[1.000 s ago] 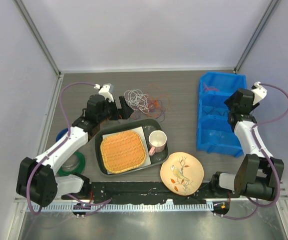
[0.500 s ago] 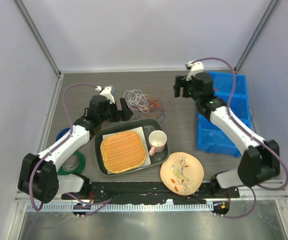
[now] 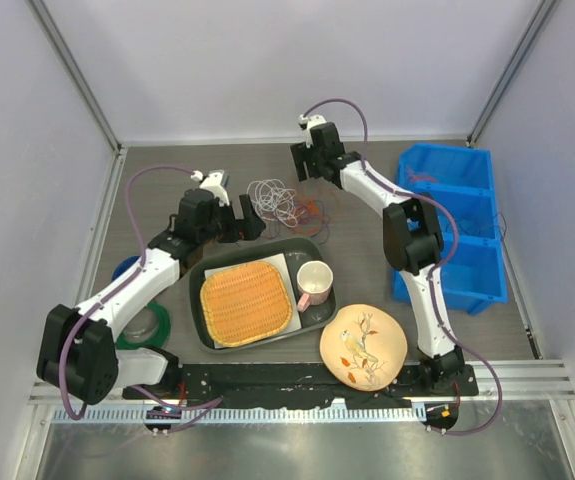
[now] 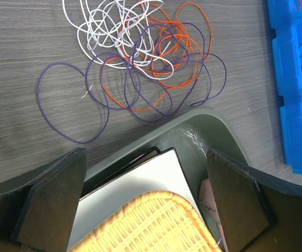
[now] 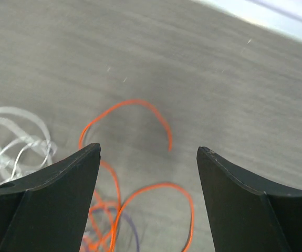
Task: Untangle the cables
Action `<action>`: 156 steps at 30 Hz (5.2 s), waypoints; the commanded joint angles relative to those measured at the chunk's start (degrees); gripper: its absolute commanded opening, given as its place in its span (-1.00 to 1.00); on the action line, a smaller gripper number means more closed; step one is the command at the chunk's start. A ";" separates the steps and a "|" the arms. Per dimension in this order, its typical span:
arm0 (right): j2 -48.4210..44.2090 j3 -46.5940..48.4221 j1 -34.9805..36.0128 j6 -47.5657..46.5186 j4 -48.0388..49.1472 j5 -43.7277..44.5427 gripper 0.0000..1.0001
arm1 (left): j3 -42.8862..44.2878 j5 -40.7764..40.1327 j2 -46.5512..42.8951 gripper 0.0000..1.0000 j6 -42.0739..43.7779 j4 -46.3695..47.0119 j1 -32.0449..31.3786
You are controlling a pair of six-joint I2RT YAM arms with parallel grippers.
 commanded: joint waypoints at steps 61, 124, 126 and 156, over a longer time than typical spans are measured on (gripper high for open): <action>-25.23 -8.35 -1.11 2.48 17.32 6.60 -0.99 | 2.49 6.29 0.13 0.99 0.65 0.09 0.02; -74.20 -31.37 -3.66 6.35 8.10 -1.39 -0.99 | 47.14 -22.45 38.03 -1.00 14.80 9.93 -19.23; -74.56 -34.18 -3.66 6.53 8.89 -2.36 -0.99 | 43.82 -23.15 34.34 -1.00 16.12 11.42 -19.23; -71.40 -55.29 -3.48 -9.05 33.23 -44.47 0.68 | 47.57 8.89 10.24 -1.00 8.84 2.20 -19.49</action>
